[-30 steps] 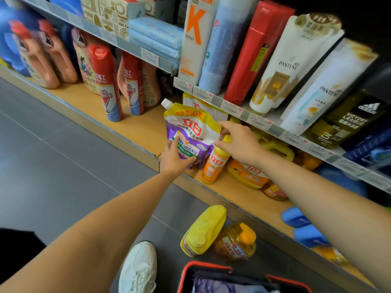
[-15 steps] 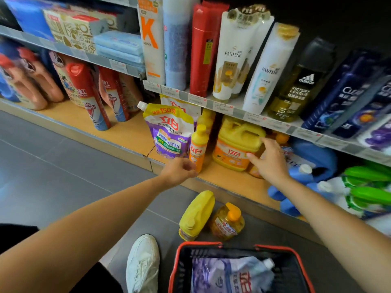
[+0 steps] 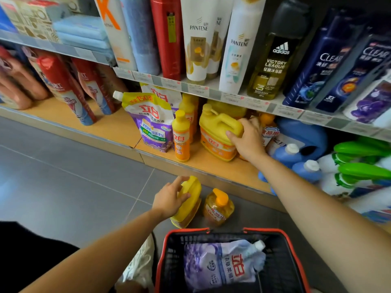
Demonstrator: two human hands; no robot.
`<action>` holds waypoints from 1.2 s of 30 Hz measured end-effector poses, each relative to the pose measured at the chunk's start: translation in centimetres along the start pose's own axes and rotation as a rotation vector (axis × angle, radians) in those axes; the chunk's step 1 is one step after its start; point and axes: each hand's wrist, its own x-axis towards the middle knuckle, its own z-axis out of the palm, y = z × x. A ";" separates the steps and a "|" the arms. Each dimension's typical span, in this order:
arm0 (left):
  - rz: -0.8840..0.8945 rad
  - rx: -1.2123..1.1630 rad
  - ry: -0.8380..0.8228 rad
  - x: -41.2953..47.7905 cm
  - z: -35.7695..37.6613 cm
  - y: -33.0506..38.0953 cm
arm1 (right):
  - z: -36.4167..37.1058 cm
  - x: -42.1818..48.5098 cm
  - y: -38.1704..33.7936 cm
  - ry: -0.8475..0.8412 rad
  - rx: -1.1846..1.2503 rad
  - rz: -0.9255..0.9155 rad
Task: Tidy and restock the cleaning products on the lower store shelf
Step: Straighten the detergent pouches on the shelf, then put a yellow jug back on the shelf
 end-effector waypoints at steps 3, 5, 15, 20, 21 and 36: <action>-0.046 -0.040 0.032 0.5 -1.1 -1.0 | 0.5 -1.0 -0.3 -0.038 0.003 -0.038; -0.078 -0.075 0.029 0.8 -1.9 -1.7 | 0.2 -1.5 -0.6 -0.083 0.057 -0.018; -0.075 -0.154 -0.146 0.0 -3.5 -1.7 | -3.1 -2.5 -0.9 -0.281 0.001 -0.105; -0.113 -0.190 -0.253 -0.7 -3.1 1.1 | -5.4 -2.5 -0.2 -0.272 -0.030 -0.049; -0.117 -0.194 -0.287 -0.7 -3.3 1.9 | -5.8 -2.7 -0.1 -0.269 -0.047 -0.031; 0.387 -0.485 -0.035 -3.5 -13.7 19.8 | -17.9 -9.8 -3.2 -0.179 0.108 -0.145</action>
